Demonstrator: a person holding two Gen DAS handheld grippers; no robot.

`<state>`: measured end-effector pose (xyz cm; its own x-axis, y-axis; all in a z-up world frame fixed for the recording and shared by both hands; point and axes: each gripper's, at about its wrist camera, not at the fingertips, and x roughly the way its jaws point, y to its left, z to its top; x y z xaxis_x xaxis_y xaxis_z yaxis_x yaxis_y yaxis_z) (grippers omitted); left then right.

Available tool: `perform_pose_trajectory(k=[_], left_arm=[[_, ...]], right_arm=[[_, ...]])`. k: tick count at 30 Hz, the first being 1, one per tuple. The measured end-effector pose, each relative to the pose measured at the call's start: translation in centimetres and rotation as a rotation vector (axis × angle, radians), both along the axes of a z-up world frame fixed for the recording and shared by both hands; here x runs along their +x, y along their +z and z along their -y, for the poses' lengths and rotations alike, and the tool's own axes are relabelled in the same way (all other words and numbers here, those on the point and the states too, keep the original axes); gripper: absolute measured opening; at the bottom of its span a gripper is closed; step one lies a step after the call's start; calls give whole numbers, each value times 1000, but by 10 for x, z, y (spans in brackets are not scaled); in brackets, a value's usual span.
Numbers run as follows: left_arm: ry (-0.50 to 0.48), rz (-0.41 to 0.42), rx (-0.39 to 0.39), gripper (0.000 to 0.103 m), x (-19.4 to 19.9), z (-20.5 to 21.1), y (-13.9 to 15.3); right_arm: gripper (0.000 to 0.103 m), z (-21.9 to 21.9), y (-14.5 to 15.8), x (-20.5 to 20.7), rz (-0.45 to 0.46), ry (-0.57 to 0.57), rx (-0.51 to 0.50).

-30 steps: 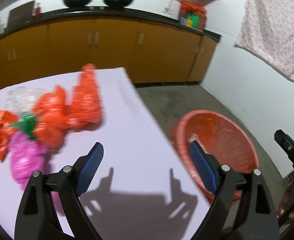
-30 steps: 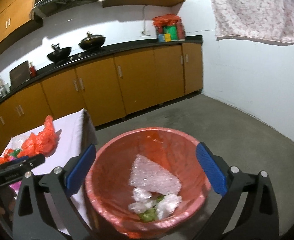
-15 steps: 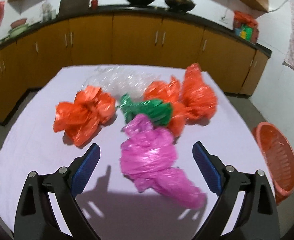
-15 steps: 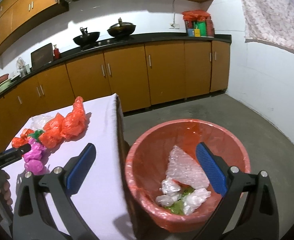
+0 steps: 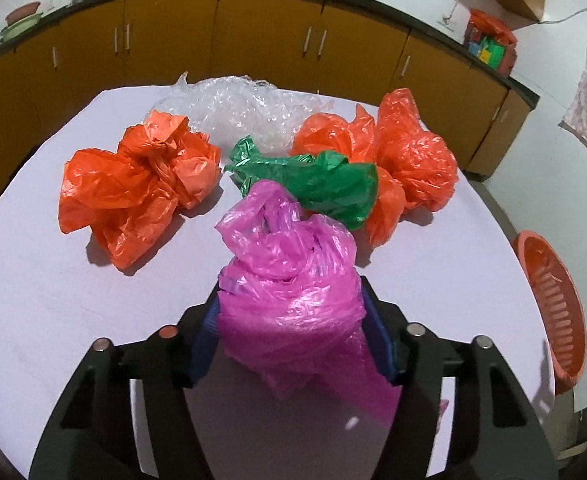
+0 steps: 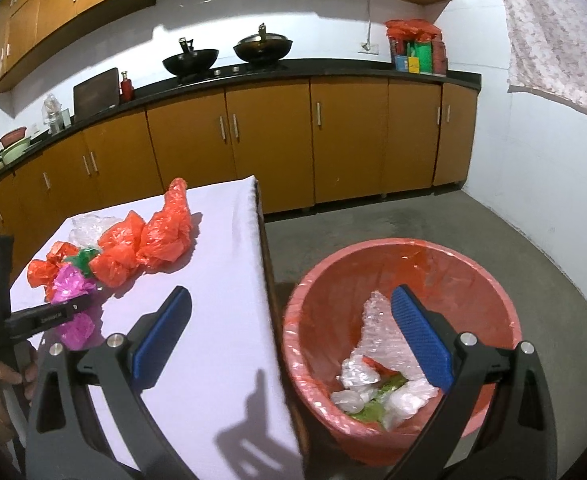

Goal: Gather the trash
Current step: 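Move both tools back over the bags on the table, then grasp the pink bag with the left gripper while the right gripper grasps an orange bag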

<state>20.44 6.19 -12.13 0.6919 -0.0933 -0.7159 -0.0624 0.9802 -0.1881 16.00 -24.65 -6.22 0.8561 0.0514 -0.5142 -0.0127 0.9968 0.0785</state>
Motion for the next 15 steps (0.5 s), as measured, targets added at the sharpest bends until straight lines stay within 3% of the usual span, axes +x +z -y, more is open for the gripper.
perform_pose_trajectory(k=[10, 15], left_arm=[[68, 134, -34, 60, -38, -51, 42], [136, 207, 17, 61, -45, -79, 64]], right_arm=[[97, -49, -5, 32, -7, 92, 33], [82, -80, -14, 71, -61, 142, 118]])
